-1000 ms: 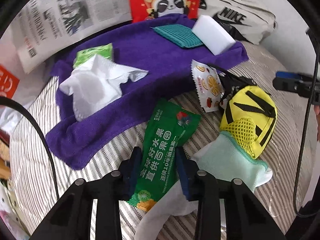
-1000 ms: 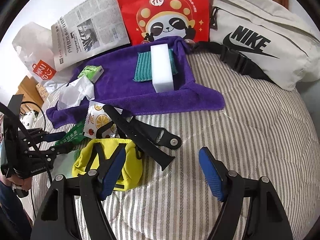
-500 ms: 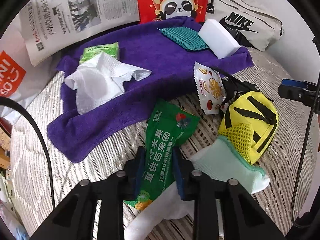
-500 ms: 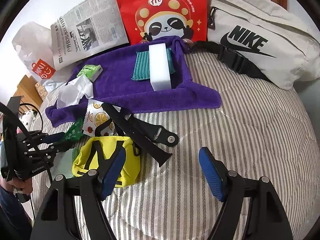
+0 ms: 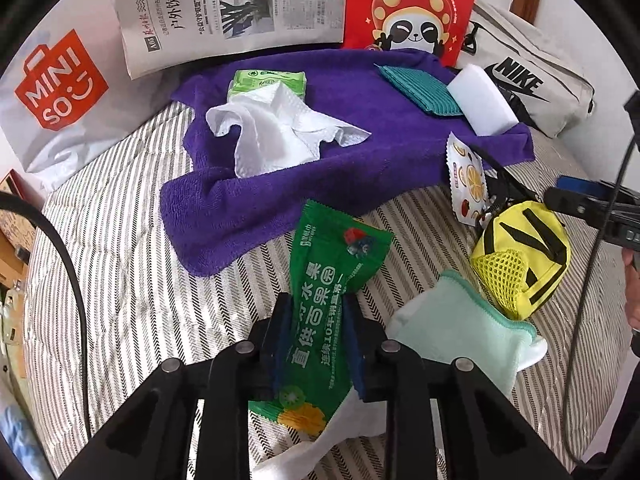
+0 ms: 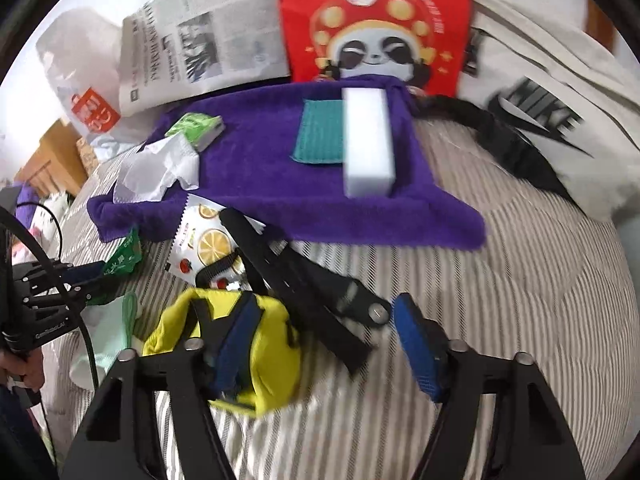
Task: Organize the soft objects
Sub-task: 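Grasp the black strap with the right tool while the left tool holds the green packet, then lay the black strap on the purple towel with right tool while left carries packet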
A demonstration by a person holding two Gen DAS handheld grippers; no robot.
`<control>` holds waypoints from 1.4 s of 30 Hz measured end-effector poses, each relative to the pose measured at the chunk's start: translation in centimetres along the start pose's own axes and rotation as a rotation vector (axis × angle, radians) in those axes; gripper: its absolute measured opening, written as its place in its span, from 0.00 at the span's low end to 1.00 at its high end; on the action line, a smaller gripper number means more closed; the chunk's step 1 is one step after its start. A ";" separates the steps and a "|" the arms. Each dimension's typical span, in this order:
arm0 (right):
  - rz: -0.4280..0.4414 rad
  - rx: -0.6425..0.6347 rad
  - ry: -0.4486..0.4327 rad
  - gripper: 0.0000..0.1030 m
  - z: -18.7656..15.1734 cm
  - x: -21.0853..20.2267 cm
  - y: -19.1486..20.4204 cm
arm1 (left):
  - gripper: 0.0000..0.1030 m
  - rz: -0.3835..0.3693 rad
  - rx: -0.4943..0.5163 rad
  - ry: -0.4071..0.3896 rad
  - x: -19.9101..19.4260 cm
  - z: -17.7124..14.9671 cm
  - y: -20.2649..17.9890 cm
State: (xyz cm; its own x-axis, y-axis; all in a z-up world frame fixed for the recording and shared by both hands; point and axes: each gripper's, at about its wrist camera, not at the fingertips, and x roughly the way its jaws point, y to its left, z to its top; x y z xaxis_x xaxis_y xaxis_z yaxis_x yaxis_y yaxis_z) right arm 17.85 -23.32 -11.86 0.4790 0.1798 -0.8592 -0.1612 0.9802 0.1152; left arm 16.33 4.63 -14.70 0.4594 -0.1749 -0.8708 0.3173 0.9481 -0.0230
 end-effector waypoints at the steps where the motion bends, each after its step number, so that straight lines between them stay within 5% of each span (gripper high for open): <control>1: -0.003 -0.018 0.015 0.55 0.3 0.5 0.4 | 0.27 0.003 0.008 -0.002 0.2 0.0 -0.1; 7: -0.046 -0.155 0.032 0.43 1.0 2.5 2.3 | 0.27 -0.014 -0.008 -0.017 0.1 -0.2 0.1; 9: -0.038 -0.175 0.044 0.10 1.3 2.8 2.6 | 0.30 -0.017 -0.015 -0.022 0.1 -0.2 0.1; 13: -0.074 -0.216 0.047 0.09 1.5 2.7 2.9 | 0.31 -0.011 -0.004 -0.029 0.1 -0.3 -0.1; 20: 0.007 -0.170 0.049 0.05 1.8 2.9 2.1 | 0.32 -0.061 -0.057 -0.041 0.3 0.3 0.7; 28: 0.037 -0.121 0.002 0.03 1.8 1.0 1.2 | 0.21 -0.090 -0.070 -0.033 0.0 0.6 1.0; 42: 0.070 -0.094 -0.036 0.03 1.9 -1.9 0.4 | 0.20 -0.075 -0.077 -0.053 -2.2 0.1 1.1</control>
State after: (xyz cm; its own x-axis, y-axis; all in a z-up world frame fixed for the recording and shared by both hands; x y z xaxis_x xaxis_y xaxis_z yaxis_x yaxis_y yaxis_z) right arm 18.50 -23.06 -9.28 0.4944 0.2518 -0.8320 -0.2746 0.9533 0.1254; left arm 15.73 6.03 -12.75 0.4809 -0.2581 -0.8379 0.2886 0.9490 -0.1267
